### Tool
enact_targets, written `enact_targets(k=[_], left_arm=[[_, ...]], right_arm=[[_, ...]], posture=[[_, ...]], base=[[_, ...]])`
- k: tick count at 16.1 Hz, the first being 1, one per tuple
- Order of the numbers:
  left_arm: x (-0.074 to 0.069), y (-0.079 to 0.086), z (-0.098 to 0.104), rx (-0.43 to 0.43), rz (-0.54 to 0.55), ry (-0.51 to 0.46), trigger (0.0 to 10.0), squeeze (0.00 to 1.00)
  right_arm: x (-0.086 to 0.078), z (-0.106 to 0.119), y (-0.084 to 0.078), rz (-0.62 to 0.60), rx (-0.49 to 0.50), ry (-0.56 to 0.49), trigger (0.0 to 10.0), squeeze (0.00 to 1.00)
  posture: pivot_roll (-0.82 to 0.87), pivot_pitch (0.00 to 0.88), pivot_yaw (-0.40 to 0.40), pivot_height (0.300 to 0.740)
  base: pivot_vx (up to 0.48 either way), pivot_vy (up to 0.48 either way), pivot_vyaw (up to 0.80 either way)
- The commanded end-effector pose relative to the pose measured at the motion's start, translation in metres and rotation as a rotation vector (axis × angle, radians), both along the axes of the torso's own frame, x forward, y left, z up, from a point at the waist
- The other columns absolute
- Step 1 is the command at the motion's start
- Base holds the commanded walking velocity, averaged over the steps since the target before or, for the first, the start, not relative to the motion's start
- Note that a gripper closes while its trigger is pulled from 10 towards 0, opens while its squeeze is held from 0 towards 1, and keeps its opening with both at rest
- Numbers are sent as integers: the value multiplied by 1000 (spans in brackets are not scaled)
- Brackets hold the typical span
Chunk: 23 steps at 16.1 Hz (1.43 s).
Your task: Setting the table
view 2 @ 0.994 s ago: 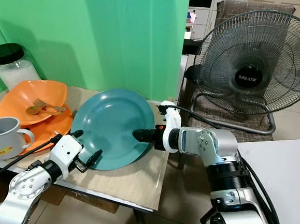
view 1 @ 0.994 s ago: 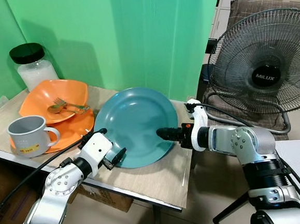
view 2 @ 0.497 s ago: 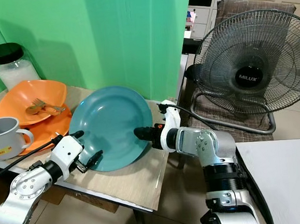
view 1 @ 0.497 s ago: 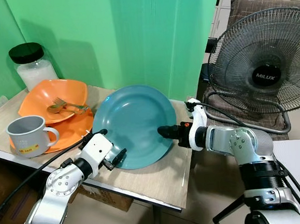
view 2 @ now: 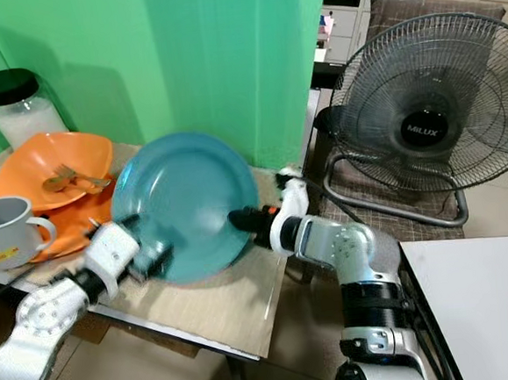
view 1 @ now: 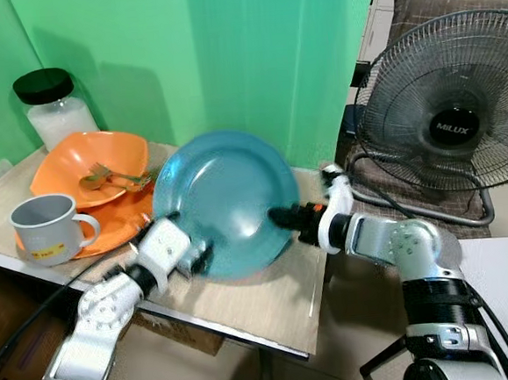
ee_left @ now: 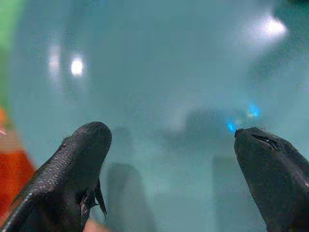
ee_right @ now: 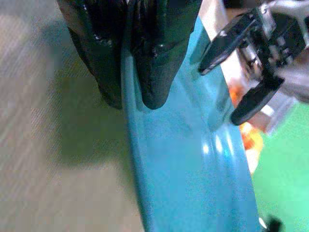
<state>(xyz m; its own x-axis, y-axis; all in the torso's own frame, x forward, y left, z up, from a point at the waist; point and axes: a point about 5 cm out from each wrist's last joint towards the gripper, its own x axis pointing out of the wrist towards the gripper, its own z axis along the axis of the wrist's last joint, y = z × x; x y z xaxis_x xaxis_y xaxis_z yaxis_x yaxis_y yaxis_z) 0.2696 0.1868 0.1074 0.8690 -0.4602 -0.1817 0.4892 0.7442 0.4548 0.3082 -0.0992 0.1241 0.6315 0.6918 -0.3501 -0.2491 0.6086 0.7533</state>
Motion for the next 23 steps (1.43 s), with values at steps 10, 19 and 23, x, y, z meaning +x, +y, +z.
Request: enact_targets(k=[10, 19, 23], left_arm=[[-44, -10, 80, -299, 214, -201, 10000, 0], [-47, -24, 69, -314, 336, -138, 10000, 0], [-46, -21, 71, -299, 362, -144, 10000, 0]], right_arm=[[-55, 86, -59, -279, -144, -608, 10000, 0], [-80, 69, -53, -378, -176, -633, 10000, 0], [-81, 65, -45, -375, -174, -634, 10000, 0]], posture=[[-79, 0, -1, 740], [-55, 0, -2, 740], [-48, 0, -4, 740]], base=[[0, 0, 0], [0, 0, -610], [0, 0, -800]])
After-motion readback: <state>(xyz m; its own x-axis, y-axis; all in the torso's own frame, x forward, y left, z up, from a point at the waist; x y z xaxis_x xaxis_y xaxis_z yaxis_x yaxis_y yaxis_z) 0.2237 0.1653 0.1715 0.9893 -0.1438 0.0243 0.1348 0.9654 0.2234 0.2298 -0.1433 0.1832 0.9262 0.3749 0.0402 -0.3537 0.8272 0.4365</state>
